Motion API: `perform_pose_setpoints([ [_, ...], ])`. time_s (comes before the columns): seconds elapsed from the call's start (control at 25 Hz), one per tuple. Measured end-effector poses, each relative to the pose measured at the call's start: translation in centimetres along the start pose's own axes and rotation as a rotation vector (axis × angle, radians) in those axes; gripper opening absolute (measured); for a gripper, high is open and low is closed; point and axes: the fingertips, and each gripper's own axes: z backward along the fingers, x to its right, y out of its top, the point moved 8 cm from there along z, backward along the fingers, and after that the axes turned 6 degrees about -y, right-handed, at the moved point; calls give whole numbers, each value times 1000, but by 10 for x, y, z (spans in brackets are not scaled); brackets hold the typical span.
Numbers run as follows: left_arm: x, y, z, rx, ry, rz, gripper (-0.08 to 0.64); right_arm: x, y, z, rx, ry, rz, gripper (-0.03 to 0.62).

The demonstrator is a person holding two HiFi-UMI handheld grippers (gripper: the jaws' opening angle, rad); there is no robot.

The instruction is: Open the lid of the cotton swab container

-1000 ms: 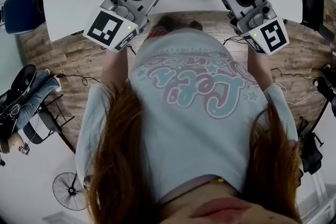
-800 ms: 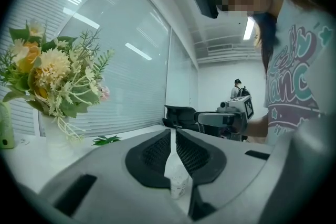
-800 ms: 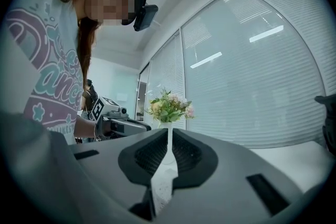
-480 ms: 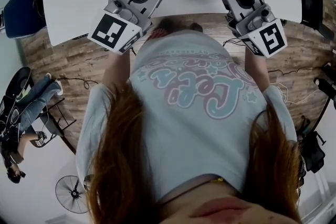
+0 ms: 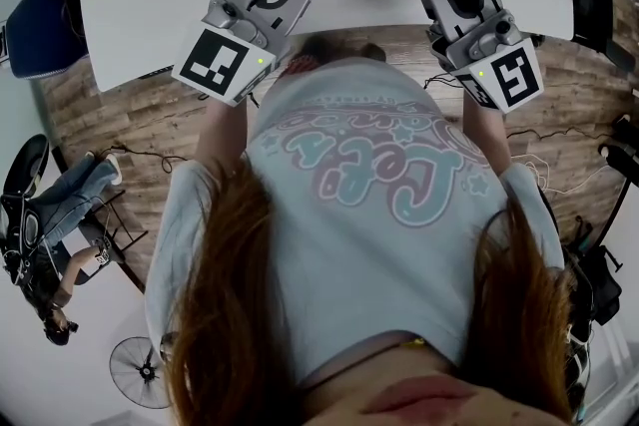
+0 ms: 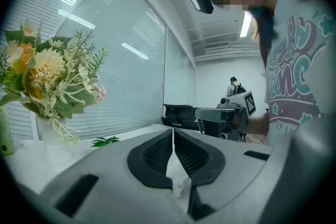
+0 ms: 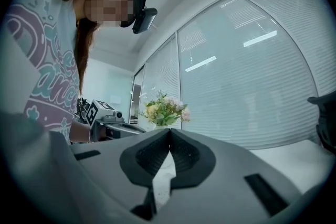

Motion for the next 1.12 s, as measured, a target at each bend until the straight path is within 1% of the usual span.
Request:
perform_pose_setpoints([
  [0.12, 1, 1, 0, 0, 1, 11, 15, 1, 2, 0, 12, -16, -14, 5],
  [0.24, 0, 0, 2, -3, 0, 4, 15, 1, 4, 0, 13, -22, -19, 5],
  [0.36, -1, 2, 2, 4, 6, 14, 15, -1, 3, -1, -6, -14, 5, 5],
  [0.48, -2, 2, 2, -1, 6, 3, 15, -4, 4, -3, -19, -9, 39, 5],
  [0.8, -3, 1, 3, -14, -1, -13, 15, -6, 7, -5, 2, -4, 24, 5],
  [1.12, -5, 3, 2, -11, 1, -23, 15, -5, 7, -7, -4, -4, 28, 5],
])
